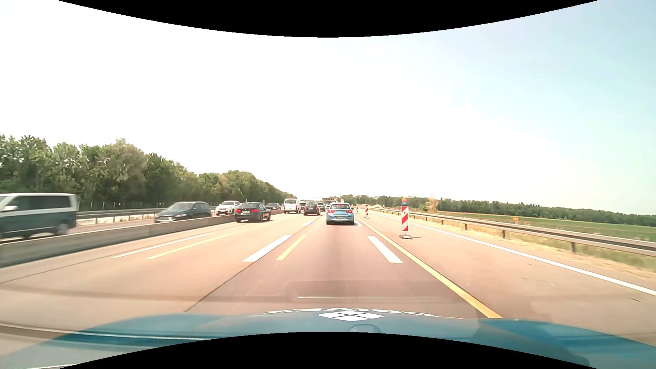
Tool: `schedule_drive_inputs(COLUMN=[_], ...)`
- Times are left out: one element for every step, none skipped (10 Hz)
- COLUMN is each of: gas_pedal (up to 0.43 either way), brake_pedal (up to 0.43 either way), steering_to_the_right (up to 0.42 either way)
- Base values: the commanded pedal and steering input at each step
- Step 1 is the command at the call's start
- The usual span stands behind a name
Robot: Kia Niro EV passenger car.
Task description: Follow the waypoints while adhering to traffic rules and regulations
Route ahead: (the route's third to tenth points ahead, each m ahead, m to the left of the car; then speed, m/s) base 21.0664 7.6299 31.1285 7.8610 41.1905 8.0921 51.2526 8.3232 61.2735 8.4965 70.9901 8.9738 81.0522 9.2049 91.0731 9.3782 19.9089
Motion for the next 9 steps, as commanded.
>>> schedule_drive_inputs(gas_pedal=[0.000, 0.000, 0.000, 0.000, 0.000, 0.000, 0.000, 0.000, 0.000], brake_pedal=[0.000, 0.000, 0.000, 0.000, 0.000, 0.000, 0.006, 0.000, 0.000], steering_to_the_right=[0.002, 0.001, 0.001, 0.001, 0.001, 0.001, 0.001, 0.000, 0.000])
